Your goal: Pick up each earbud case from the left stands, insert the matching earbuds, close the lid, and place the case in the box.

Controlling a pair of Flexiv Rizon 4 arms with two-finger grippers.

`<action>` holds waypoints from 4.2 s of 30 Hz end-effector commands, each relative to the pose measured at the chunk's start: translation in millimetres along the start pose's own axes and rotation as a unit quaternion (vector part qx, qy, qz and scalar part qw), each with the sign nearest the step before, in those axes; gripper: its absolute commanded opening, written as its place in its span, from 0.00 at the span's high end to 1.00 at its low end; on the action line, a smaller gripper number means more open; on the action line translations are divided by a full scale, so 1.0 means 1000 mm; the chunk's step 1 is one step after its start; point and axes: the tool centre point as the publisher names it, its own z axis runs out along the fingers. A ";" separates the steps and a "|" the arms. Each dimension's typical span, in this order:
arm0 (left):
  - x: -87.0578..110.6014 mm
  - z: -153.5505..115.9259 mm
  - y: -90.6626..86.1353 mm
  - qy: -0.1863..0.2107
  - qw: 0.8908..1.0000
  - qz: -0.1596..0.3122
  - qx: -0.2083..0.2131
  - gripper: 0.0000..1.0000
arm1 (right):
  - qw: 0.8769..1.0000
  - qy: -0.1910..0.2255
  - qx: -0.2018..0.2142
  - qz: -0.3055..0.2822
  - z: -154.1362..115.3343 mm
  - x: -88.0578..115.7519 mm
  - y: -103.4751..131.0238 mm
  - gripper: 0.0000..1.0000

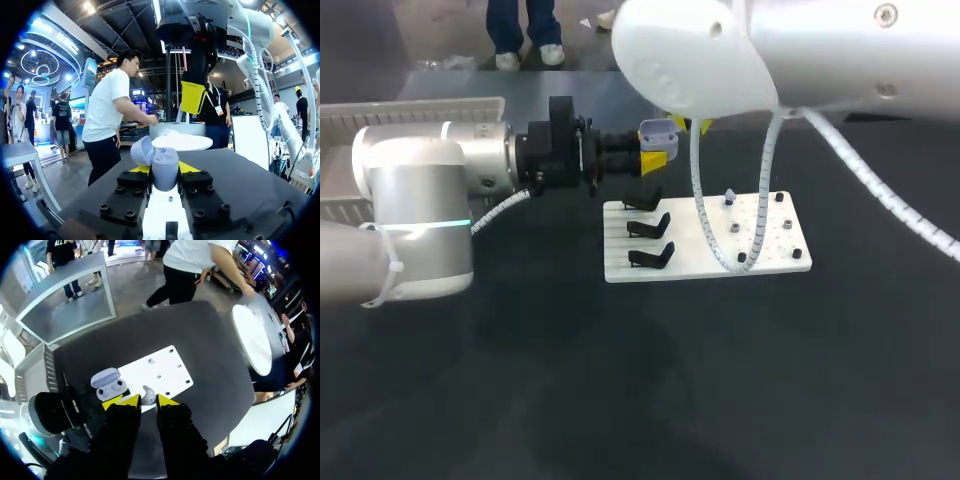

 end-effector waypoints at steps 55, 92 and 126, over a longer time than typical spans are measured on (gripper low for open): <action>0.001 0.000 -0.001 -0.003 1.000 0.002 -0.002 1.00 | 0.997 0.078 0.001 0.022 0.022 -0.002 0.039 1.00; 0.001 0.000 -0.001 -0.003 1.000 0.002 -0.002 1.00 | 0.995 0.097 0.002 0.029 0.037 -0.003 0.047 1.00; 0.001 0.000 -0.001 -0.003 1.000 0.002 -0.002 1.00 | 0.984 -0.043 -0.162 -0.055 0.029 0.022 -0.032 0.00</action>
